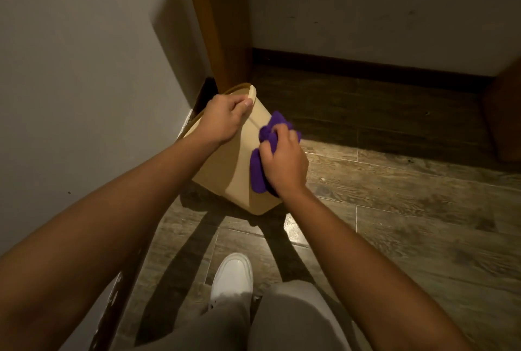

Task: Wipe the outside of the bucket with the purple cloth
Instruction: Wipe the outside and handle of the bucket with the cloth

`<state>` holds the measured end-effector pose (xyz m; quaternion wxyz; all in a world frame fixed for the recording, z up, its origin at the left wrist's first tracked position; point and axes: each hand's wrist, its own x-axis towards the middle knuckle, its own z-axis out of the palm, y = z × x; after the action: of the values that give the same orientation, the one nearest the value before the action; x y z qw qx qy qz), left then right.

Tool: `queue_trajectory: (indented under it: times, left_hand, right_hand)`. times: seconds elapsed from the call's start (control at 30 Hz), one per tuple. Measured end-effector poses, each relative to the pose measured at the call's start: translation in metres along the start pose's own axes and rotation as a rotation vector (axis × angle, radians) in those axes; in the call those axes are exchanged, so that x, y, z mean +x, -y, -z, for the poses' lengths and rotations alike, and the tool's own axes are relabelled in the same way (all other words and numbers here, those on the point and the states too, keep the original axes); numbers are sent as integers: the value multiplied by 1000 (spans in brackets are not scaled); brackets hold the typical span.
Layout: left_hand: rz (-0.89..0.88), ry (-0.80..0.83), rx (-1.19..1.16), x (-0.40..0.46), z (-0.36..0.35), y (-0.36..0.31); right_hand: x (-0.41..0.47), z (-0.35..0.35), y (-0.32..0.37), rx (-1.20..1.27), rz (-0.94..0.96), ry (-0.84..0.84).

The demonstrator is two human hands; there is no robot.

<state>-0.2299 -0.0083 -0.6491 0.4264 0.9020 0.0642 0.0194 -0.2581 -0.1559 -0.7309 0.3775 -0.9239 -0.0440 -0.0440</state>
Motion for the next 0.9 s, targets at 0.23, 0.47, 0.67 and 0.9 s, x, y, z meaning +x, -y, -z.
queue_trajectory:
  times: [0.23, 0.47, 0.67, 0.9]
  left_hand:
    - [-9, -31, 34, 3, 8, 12]
    - [-69, -57, 129, 0, -4, 3]
    - [-102, -53, 148, -5, -14, -8]
    - [-81, 178, -72, -19, -15, -11]
  right_hand:
    - [-28, -16, -82, -270, -372, 196]
    - [25, 45, -73, -115, -448, 50]
    - [68, 82, -2, 2, -258, 276]
    - [97, 80, 37, -250, -155, 483]
